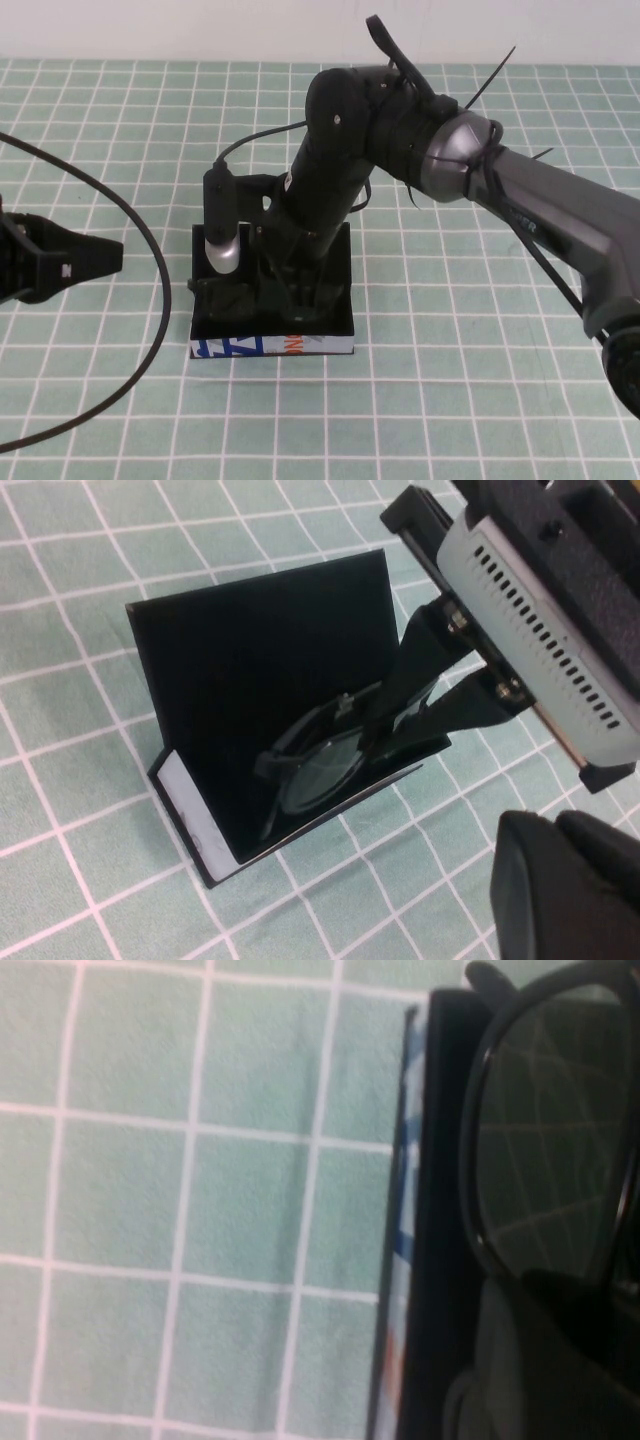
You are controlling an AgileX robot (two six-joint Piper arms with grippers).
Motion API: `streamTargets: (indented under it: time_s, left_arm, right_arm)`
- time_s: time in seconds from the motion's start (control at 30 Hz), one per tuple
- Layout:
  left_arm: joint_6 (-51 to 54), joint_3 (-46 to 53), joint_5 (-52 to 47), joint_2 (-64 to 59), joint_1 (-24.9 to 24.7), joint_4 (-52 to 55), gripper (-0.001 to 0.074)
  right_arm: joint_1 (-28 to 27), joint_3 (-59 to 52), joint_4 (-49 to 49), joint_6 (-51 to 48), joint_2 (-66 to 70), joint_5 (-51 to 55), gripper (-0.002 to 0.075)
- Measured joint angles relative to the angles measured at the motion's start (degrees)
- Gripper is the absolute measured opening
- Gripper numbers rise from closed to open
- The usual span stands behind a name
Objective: Return glasses to glasses case
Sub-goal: Place the glasses in the glasses case
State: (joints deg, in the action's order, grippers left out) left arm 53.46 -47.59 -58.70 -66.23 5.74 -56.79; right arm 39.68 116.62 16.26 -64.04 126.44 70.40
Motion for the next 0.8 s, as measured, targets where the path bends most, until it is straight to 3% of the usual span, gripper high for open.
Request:
streamTargets:
  time_s: [0.5, 0.8]
  left_arm:
    - [0.0, 0.0, 0.0, -0.2, 0.0, 0.0, -0.0002]
    - [0.0, 0.0, 0.0, -0.2, 0.0, 1.3, -0.0002]
  right_arm:
    - [0.0, 0.2, -3.0, 5.5, 2.2, -0.1, 0.0040]
    - [0.0, 0.2, -3.0, 5.9, 2.2, -0.8, 0.0104]
